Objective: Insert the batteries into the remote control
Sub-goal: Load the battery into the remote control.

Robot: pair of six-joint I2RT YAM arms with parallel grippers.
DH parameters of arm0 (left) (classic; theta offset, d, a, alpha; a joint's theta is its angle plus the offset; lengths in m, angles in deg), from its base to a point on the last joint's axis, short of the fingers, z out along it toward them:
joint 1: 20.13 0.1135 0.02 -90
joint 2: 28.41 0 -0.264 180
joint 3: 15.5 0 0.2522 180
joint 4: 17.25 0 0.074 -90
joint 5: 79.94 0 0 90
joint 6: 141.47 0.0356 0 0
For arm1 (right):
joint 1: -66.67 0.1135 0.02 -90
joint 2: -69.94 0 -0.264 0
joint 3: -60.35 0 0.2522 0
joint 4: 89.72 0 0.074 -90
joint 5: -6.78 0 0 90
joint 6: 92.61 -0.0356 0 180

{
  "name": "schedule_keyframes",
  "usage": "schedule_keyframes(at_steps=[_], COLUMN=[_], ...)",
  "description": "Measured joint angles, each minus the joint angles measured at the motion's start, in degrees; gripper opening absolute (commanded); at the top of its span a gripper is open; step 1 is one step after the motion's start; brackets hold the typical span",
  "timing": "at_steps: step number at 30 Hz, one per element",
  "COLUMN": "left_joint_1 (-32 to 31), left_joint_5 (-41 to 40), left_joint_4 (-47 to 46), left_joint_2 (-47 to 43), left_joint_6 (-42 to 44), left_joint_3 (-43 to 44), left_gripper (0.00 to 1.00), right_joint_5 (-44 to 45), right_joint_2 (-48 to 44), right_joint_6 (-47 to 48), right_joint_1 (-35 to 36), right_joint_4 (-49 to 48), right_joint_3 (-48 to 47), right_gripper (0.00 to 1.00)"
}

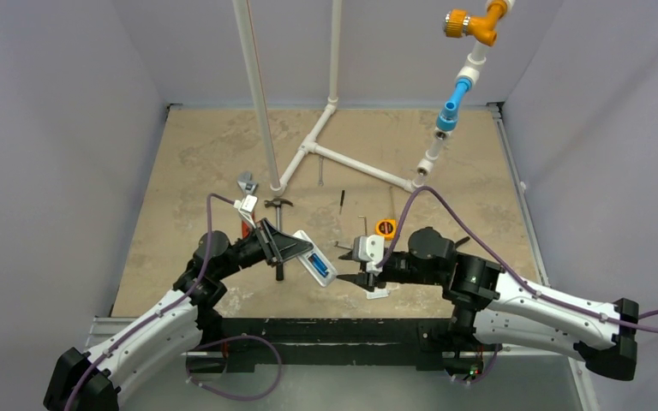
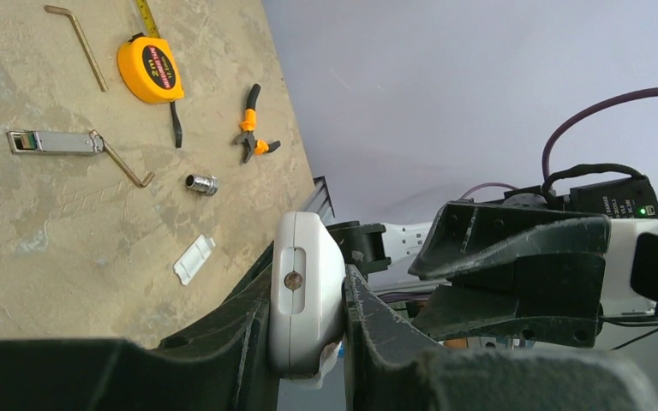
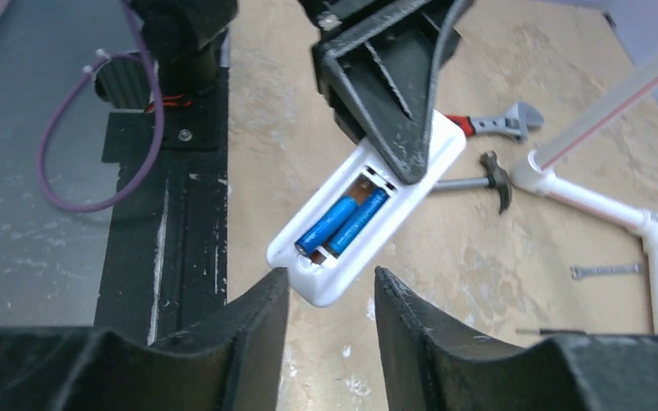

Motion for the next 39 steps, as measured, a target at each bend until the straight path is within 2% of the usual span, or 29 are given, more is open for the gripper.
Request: schedule_keyframes(at_steps=[7,15,39], left_joint_1=[0.0,0.0,0.0], left_joint_5=[0.6,1.3,1.5], left_joint_4=[0.0,-0.1,-0.1], left_joint_2=[0.0,0.9,1.4], left_joint_6=[0.0,0.0,0.0], left_joint_3=[0.0,0.0,0.0], left_gripper=[0.00,0.00,0.00], right_joint_5=[-6.1,-8.3,-8.9], right_joint_2=[-0.5,2.1,6.4], right_joint_6=[9.5,14.5,15.8], right_joint_1=[0.0,0.0,0.0], right_joint_4=[-4.7,-7.2,-10.3], right_joint_3=[3.6,5.1,5.1], right_gripper=[0.32,0.30,0.25])
